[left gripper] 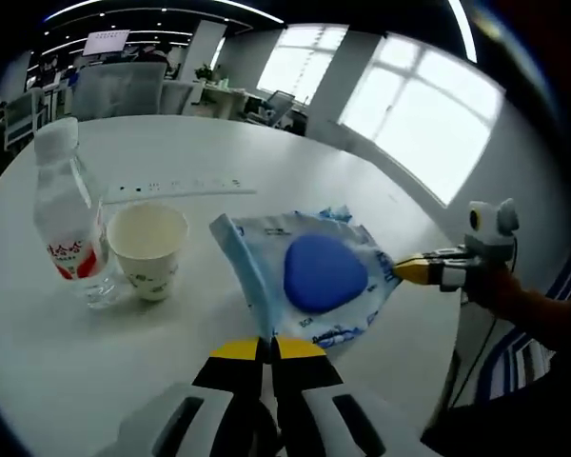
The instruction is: Arrange the tabletop items into an orderly group along one side of the table until the central work area is clear of visible clutter.
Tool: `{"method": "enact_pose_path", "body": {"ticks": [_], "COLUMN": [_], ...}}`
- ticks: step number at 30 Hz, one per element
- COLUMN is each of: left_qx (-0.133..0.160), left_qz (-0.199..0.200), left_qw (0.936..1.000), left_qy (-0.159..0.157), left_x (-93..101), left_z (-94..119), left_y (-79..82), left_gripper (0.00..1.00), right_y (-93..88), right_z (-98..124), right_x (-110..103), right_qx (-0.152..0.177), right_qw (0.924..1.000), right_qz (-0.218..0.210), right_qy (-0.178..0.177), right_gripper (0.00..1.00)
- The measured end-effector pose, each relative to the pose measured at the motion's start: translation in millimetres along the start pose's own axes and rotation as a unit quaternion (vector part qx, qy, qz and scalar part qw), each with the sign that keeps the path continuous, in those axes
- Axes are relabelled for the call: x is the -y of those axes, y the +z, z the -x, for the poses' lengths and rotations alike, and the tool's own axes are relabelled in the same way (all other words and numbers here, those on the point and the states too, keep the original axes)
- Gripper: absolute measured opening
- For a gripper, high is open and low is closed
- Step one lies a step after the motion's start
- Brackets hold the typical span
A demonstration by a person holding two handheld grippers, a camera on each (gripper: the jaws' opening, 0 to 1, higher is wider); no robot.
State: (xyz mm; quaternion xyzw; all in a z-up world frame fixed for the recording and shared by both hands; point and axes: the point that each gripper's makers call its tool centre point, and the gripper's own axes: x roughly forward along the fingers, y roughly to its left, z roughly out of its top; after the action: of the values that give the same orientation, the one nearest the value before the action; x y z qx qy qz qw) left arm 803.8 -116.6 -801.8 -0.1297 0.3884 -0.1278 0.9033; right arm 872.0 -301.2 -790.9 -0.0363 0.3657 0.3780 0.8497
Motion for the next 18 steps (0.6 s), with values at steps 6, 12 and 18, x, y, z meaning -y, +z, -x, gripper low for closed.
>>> {"method": "enact_pose_path", "body": {"ticks": [6, 12, 18], "left_qx": [0.0, 0.003, 0.003], "left_qz": [0.017, 0.029, 0.039], "left_qw": [0.9995, 0.9986, 0.9982], "left_qy": [0.028, 0.044, 0.046], "left_x": [-16.8, -29.8, -35.9], "left_z": [-16.4, -23.8, -36.4], "left_y": [6.8, 8.6, 9.6], "left_gripper": [0.02, 0.02, 0.02], "right_y": [6.3, 11.9, 13.6], "right_z": [-15.7, -33.0, -47.5], "right_x": [4.9, 5.2, 17.9], "right_qx": [-0.009, -0.009, -0.01], "right_qw": [0.9999, 0.9999, 0.9998], "right_qz": [-0.003, 0.0, -0.013], "right_qy": [-0.005, -0.006, -0.015], "right_gripper": [0.0, 0.0, 0.0]}}
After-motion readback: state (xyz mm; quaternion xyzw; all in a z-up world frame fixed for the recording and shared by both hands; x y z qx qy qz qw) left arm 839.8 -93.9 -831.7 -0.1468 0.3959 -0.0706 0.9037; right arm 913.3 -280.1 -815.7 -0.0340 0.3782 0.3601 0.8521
